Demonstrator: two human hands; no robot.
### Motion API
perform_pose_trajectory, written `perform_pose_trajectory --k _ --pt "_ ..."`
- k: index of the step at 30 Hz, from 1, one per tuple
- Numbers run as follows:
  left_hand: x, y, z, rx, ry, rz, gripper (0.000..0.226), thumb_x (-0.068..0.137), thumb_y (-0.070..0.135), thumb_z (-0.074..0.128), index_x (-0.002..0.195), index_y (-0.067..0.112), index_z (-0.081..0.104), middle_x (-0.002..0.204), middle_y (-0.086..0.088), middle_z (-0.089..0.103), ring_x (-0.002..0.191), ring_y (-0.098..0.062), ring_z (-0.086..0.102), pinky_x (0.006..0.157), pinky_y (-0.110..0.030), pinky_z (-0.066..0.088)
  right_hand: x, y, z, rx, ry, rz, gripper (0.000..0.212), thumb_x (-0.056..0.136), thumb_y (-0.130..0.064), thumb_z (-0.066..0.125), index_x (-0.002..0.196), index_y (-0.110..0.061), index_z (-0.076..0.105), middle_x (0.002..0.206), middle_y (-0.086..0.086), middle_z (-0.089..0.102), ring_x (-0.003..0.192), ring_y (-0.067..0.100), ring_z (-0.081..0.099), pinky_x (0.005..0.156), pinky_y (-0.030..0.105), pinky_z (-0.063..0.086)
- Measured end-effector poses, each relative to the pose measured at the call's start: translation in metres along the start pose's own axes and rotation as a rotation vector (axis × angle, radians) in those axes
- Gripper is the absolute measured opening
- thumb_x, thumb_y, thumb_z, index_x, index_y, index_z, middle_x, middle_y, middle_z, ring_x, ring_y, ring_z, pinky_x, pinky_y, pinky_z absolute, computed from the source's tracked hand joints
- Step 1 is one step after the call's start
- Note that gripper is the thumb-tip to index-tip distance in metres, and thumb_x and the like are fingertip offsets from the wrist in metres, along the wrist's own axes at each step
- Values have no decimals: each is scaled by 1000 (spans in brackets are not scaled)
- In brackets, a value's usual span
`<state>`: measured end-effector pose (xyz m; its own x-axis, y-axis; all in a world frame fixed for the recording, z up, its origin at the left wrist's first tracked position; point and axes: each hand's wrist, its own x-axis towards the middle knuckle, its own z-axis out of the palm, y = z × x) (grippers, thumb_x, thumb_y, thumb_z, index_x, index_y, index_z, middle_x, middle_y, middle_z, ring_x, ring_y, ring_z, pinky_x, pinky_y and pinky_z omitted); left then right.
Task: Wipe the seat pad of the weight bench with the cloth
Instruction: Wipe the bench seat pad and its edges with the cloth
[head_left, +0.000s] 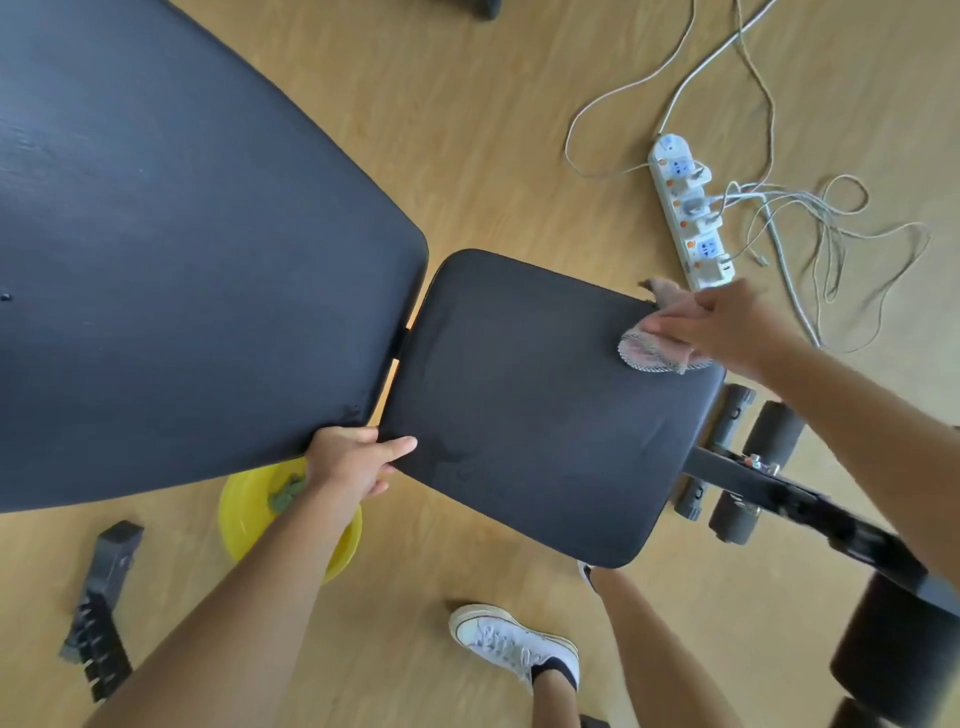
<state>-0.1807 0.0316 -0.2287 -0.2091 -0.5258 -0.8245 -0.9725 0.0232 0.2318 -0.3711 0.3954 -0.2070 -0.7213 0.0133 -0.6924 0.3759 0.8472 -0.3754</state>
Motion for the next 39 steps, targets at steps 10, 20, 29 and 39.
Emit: perform_pose_trajectory --k 10,20,29,39 --pt "-2 0 0 -12 10 -2 74 63 20 97 130 6 66 101 -11 77 71 -19 77 37 -21 50 -169 65 140 460 221 437 45 85 -33 81 66 4 64 77 23 66 54 14 55 45 11 38" --pt "-3 4 1 11 -6 -6 72 62 18 97 127 6 67 97 -12 78 72 -21 79 45 -27 52 -87 48 72 569 462 384 46 82 -48 76 59 -11 63 55 2 62 54 17 55 52 27 46" --pt "-3 3 1 21 2 -9 72 59 21 99 124 9 69 95 -11 79 70 -19 79 42 -25 51 -193 75 182 849 190 570 36 85 -45 79 85 -9 78 77 13 79 69 25 76 64 46 66" --pt "-8 4 1 45 18 -5 69 61 23 97 123 11 70 83 -2 76 68 -16 79 39 -22 50 -221 52 215 1137 195 827 39 89 -42 76 75 -5 78 83 13 80 82 22 72 80 34 55"
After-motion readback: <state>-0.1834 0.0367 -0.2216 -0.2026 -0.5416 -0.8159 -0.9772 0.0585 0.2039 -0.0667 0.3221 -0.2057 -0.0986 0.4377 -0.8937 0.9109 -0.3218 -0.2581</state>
